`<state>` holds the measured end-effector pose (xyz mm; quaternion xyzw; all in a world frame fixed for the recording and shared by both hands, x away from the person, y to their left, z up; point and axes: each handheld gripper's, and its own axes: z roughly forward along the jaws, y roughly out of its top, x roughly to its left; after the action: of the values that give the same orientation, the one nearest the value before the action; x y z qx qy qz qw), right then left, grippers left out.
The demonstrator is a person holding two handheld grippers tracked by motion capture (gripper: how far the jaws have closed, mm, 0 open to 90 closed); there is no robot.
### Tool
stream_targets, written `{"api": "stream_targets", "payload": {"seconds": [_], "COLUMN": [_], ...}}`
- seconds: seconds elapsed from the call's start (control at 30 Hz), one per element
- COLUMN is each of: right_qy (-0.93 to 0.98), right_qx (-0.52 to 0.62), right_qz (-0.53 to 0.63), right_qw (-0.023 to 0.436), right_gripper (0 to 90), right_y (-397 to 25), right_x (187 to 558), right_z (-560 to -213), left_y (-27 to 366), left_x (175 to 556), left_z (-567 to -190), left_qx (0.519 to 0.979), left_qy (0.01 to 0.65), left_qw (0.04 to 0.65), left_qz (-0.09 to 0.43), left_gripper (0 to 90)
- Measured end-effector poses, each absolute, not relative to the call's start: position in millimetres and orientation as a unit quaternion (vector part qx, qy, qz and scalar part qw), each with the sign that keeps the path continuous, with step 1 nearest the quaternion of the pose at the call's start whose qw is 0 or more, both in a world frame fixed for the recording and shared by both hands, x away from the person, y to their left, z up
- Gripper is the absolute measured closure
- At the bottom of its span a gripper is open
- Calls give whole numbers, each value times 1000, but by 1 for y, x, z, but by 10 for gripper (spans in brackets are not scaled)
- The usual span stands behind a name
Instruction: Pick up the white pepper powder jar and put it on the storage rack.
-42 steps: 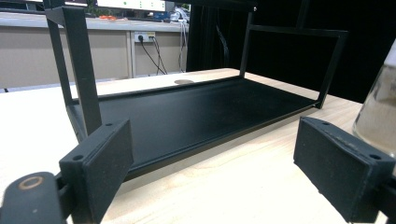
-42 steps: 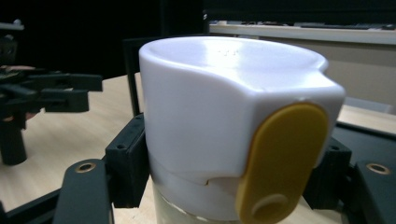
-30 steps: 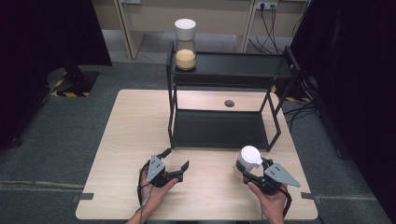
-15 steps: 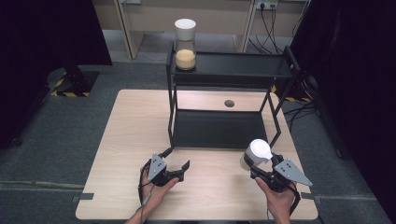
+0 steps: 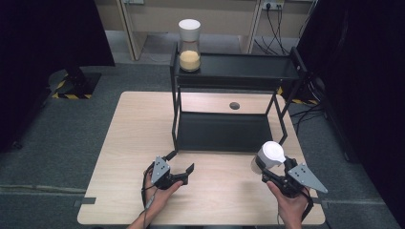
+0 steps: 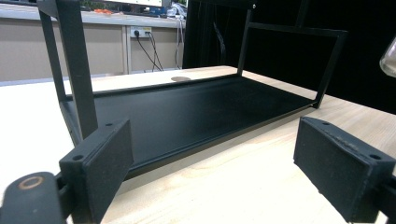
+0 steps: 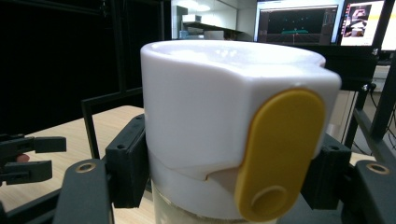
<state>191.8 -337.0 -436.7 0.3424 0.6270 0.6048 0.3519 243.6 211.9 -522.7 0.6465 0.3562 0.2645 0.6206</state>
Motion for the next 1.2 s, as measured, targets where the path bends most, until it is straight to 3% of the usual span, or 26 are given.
{"api": "stream_targets", "payload": {"seconds": [0.3,0.93,1.2], "right_qy": [622,593,583], "right_qx": [340,354,363], "right_qz": [605,601,602], "right_qw": [362,401,408], "right_gripper": [307,307,307], "right_y": [-337,-330,-329], "right_x": [197,240,253], "right_z": [-419,-323,-299], "left_y": [212,212,212], "left_x": [243,243,244], "left_z": [-523,-524,-523], "left_qx": [645,643,645], "left_qy": [356,358,359], "left_qw": [622,623,621], "left_qz": [265,265,265], "left_gripper": [113,113,113]}}
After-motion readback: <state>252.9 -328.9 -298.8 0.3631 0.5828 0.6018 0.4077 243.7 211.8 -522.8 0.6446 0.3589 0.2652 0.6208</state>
